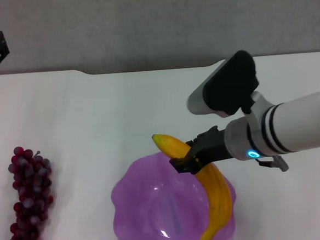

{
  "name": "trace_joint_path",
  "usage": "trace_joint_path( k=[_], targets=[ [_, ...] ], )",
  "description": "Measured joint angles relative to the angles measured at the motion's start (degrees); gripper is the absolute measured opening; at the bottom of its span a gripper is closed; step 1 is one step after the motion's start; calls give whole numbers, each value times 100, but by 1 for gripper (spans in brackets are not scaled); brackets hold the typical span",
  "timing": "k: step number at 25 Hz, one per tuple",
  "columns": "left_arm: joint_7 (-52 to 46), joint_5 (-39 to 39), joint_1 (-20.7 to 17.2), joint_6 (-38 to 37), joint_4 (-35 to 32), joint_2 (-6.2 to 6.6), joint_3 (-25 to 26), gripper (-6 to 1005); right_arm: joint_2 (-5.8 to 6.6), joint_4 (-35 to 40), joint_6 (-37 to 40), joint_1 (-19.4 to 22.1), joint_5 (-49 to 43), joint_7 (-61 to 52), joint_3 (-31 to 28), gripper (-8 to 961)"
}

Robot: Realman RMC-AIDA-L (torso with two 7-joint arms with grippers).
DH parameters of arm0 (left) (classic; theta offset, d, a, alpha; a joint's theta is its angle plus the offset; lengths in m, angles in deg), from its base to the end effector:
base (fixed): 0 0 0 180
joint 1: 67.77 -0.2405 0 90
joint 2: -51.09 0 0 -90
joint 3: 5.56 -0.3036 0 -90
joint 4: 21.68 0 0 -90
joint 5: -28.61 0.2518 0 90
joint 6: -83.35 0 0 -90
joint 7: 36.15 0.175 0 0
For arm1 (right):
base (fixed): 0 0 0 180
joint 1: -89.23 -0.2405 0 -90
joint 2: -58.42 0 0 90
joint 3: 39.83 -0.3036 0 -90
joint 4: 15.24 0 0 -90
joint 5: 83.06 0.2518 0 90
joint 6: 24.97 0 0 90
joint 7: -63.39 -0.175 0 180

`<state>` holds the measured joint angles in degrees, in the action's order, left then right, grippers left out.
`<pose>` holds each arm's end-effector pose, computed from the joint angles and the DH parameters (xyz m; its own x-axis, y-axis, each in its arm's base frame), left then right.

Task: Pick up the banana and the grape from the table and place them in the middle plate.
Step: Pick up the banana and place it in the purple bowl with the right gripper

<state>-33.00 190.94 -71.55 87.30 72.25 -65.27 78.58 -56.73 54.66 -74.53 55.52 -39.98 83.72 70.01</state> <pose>-0.2626 0.4071 0.0713 0.7538 0.0778 0.6525 0.6571 -0.0765 -0.7499 0.1800 0.4331 -0.1533 0.8546 -0.5185 -0.0276 -0.4714 -0.7526 -0.4596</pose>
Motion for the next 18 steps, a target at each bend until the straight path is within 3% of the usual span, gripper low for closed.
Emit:
trace_joint_path(
  k=[10, 18],
  targets=[
    [-6, 0, 80, 40, -31, 0, -21, 794, -8, -989, 627, -462, 414, -14, 422, 527],
    [9, 0, 89, 45, -34, 1, -63, 794, -16, -1104, 703, -553, 587, 54, 536, 533]
  ],
)
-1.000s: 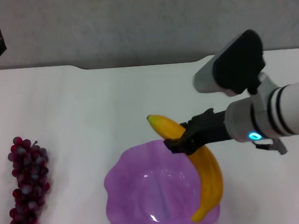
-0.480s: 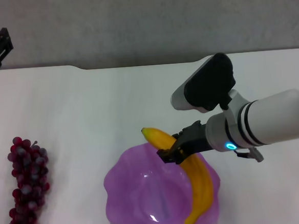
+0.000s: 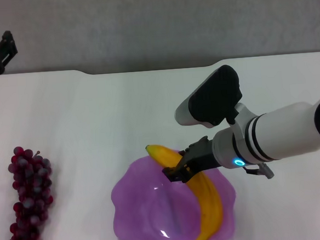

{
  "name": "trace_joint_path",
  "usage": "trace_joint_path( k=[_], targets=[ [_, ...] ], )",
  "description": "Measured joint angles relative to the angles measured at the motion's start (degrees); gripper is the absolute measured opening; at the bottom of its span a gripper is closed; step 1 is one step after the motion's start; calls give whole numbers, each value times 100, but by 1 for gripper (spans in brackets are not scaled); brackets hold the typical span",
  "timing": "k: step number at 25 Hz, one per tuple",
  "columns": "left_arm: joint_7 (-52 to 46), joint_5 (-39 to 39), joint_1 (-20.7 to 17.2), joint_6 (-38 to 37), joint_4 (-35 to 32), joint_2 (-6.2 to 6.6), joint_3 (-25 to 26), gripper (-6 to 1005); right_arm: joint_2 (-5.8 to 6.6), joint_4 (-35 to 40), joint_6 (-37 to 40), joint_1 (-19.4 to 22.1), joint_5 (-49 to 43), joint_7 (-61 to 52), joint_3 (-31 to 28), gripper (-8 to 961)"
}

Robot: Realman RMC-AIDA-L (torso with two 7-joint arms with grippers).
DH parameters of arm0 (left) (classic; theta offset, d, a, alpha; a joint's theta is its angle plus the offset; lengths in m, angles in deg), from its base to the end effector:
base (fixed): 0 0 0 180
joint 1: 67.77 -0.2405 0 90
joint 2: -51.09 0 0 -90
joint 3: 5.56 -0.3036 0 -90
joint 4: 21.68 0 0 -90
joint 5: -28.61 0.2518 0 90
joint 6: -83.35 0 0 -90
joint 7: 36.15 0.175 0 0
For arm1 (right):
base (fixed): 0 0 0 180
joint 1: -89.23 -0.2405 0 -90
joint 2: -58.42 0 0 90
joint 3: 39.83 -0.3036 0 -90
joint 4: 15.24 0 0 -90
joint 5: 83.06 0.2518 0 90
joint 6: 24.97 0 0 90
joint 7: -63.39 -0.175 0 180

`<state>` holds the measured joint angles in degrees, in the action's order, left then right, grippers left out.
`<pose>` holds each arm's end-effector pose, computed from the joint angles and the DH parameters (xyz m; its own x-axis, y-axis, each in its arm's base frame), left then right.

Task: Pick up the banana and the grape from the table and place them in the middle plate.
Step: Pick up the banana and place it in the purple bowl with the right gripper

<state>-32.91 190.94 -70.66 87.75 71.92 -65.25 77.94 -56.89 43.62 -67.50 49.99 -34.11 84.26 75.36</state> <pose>-0.2574 0.4106 0.0651 0.7562 0.0820 0.6492 0.6544 -0.0966 -0.7500 0.1905 0.4404 -0.1848 0.8462 -0.5329 -0.0061 -0.4801 -0.7574 -0.4425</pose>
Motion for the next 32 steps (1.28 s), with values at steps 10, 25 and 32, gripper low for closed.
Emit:
trace_joint_path(
  k=[10, 25, 32],
  targets=[
    [11, 35, 49, 0, -11, 8, -13, 794, -1, -52, 5, -11, 84, -65, 17, 540],
    [19, 53, 31, 8, -28, 8, -9, 794, 26, 4, 10, 11, 127, -166, -82, 726],
    [52, 53, 27, 9, -33, 8, -20, 794, 26, 697, 568, 491, 133, 39, -95, 782]
  ],
)
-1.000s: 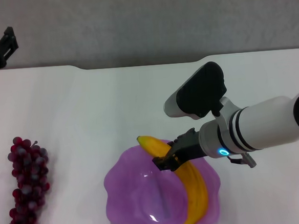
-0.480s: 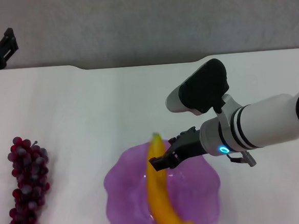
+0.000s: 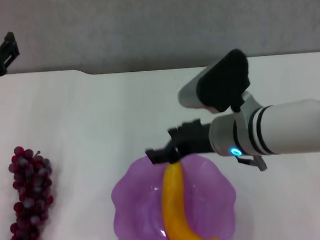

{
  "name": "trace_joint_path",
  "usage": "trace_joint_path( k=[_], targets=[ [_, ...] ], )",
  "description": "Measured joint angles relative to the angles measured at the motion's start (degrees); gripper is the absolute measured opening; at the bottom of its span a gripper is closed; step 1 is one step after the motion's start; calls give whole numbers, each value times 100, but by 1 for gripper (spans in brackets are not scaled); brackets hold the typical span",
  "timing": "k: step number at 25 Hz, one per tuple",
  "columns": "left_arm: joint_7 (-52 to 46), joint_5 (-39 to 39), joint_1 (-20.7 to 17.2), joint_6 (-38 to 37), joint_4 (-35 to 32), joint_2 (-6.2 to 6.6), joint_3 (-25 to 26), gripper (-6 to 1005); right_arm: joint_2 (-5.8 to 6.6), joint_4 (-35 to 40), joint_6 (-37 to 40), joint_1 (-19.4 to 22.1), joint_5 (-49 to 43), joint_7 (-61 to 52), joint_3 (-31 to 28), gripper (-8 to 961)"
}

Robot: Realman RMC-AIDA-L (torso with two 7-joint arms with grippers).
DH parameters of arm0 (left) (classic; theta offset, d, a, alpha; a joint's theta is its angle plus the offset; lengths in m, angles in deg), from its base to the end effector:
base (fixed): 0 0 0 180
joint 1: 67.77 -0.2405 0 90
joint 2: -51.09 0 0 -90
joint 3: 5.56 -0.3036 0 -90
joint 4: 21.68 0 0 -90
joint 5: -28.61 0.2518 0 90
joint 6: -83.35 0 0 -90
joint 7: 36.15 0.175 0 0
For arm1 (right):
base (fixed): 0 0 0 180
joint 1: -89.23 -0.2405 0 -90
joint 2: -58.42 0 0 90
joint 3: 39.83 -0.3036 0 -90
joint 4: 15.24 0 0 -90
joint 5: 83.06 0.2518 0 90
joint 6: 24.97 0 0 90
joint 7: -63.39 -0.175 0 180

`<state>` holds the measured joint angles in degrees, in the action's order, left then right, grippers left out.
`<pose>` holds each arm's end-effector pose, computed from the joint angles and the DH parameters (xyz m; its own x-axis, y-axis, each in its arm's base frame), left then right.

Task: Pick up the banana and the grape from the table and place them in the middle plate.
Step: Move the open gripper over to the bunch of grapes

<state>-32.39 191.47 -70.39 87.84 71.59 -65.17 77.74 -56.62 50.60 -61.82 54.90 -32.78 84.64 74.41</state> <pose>-0.2575 0.4116 0.0629 0.7692 0.0847 0.6333 0.6390 -0.1026 -0.7623 0.1688 0.4396 -0.1712 0.8535 -0.4917 -0.1728 -0.5134 -0.7364 -0.4406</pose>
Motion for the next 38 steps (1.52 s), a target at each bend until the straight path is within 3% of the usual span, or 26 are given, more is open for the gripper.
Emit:
trace_joint_path(
  k=[8, 14, 18, 21, 25, 30, 35, 38],
  targets=[
    [20, 0, -4, -83, -45, 0, -19, 794, 8, 1424, 967, 1323, -40, 636, -548, 783],
    [20, 0, -45, -383, -159, -2, -152, 794, 8, 1851, 2016, 2193, -29, 897, -852, 782],
    [41, 2, -235, -1070, -191, 6, -365, 794, 8, 2046, 2690, 2712, -33, 1036, -927, 780],
    [184, 4, -375, -1524, -222, 7, -499, 794, 8, 2285, 3499, 3220, -42, 1105, -811, 778],
    [265, 6, -496, -2011, -341, 4, -627, 793, 11, 2399, 5137, 3820, -81, 1403, -298, 775],
    [266, 9, -579, -2352, -398, 14, -711, 793, 18, 2108, 6981, 4168, -458, 1568, 318, 774],
    [243, 9, -606, -2385, -400, 27, -734, 793, 33, 1869, 7660, 4296, -548, 1246, 465, 773],
    [234, 9, -613, -2387, -399, 28, -737, 793, 47, 1597, 7994, 4334, -1103, 275, 406, 772]
  ],
)
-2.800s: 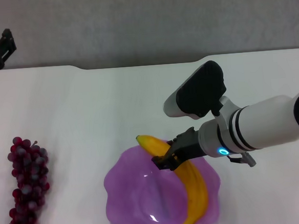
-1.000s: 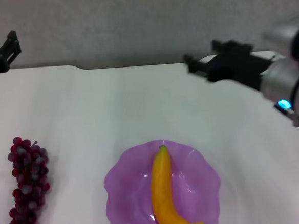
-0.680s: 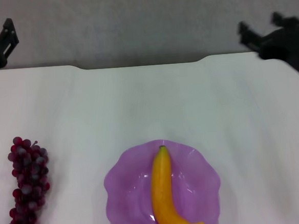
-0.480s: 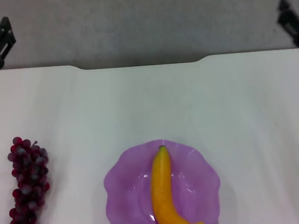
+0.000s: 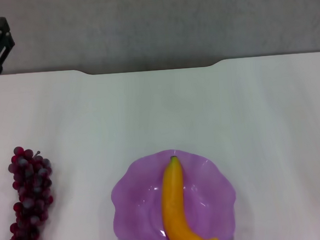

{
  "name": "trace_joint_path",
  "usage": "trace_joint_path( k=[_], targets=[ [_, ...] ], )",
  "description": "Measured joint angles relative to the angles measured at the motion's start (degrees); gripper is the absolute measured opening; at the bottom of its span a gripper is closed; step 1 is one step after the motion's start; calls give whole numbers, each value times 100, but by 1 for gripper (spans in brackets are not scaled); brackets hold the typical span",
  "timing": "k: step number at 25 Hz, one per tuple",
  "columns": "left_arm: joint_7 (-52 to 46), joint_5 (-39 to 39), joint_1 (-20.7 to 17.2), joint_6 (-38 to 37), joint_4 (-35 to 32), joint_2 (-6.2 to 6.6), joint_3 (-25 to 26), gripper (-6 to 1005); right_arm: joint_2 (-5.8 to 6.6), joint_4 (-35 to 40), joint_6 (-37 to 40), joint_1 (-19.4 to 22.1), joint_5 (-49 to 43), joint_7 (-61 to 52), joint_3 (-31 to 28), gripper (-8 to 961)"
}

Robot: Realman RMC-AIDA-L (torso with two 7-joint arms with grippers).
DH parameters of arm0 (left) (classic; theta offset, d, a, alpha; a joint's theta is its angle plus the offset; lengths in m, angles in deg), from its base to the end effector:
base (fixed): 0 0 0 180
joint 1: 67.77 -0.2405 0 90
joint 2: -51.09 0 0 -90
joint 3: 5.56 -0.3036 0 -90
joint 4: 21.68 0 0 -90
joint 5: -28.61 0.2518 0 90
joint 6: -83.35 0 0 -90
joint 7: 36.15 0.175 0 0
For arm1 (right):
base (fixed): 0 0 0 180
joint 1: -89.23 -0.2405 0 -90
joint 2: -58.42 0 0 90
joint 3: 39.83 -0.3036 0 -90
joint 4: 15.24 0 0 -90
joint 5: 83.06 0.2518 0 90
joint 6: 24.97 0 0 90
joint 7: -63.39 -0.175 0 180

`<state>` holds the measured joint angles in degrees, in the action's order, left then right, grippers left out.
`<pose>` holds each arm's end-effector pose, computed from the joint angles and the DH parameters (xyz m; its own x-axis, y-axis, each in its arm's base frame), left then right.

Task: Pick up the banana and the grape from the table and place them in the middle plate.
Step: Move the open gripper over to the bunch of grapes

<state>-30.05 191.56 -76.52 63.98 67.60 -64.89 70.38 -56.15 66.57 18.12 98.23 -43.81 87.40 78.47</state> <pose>-0.2506 0.3754 0.0532 0.7623 -0.1522 0.6290 0.6197 -0.1085 -0.7773 0.2498 0.3434 0.0228 0.6925 0.2913 -0.6600 -0.6824 -0.0323 -0.7303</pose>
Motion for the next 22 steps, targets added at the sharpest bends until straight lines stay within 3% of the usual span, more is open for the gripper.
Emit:
trace_joint_path(
  k=[3, 10, 16, 22],
  targets=[
    [-1, 0, -2, 26, 22, 5, -1, 793, 6, -353, 177, 7, -1418, -1685, -384, 772],
    [53, 0, 12, 495, 197, 30, 67, 793, 4, -436, -401, 63, -2319, -2754, -1024, 770],
    [243, 0, 24, 1905, 768, 36, 408, 793, -3, -505, -541, 141, -2335, -2756, -1232, 770],
    [490, -39, 130, 3942, 1640, -18, 684, 793, -4, -508, -543, 138, -2339, -2734, -1226, 770]
  ],
)
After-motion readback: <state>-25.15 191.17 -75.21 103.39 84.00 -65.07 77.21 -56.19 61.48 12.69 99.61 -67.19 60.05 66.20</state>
